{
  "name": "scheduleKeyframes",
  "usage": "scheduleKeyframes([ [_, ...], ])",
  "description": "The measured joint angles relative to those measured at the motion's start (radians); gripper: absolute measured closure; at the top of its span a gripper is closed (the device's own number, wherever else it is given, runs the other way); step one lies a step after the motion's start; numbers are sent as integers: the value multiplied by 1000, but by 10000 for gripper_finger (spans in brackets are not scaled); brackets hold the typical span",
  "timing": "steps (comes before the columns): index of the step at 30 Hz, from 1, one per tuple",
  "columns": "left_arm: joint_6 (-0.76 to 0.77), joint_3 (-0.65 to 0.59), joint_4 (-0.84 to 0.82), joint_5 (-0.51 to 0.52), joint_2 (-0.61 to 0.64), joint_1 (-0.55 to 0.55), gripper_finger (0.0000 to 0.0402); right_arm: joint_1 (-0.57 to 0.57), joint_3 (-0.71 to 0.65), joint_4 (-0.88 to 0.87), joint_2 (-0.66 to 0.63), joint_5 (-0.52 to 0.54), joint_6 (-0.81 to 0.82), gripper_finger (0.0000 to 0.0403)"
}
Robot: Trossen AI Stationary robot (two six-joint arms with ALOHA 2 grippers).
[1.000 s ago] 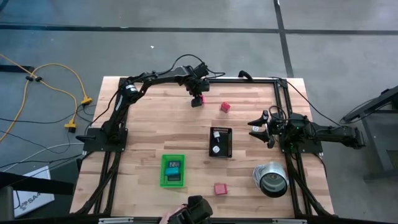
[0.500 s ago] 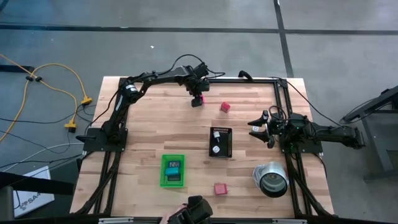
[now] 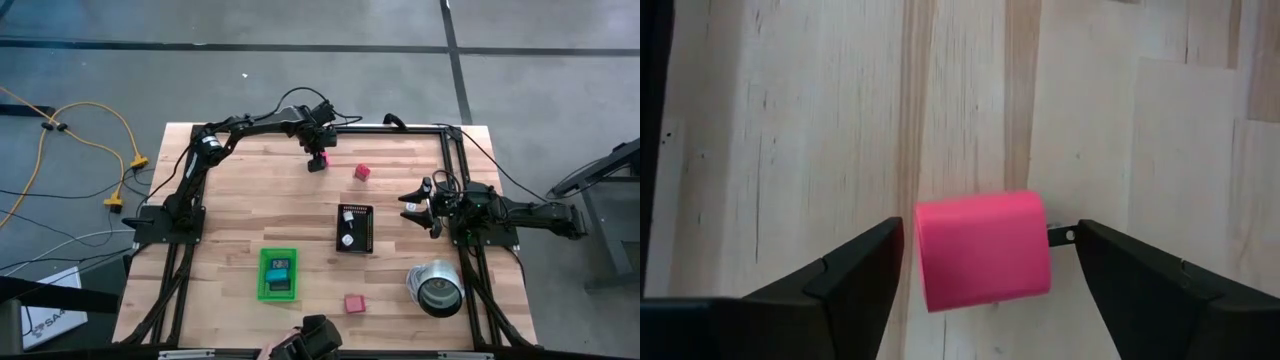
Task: Pick & Place Office items
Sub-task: Put the orange charger adapter into the black bin
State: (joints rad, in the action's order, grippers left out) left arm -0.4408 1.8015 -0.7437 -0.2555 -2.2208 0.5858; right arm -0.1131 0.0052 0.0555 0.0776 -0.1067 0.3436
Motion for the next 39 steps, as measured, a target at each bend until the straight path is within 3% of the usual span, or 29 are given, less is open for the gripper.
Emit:
scheduleKeyframes([
  [39,-14,10,-9,70,39,0,113,0,0,0,0,0,0,155],
])
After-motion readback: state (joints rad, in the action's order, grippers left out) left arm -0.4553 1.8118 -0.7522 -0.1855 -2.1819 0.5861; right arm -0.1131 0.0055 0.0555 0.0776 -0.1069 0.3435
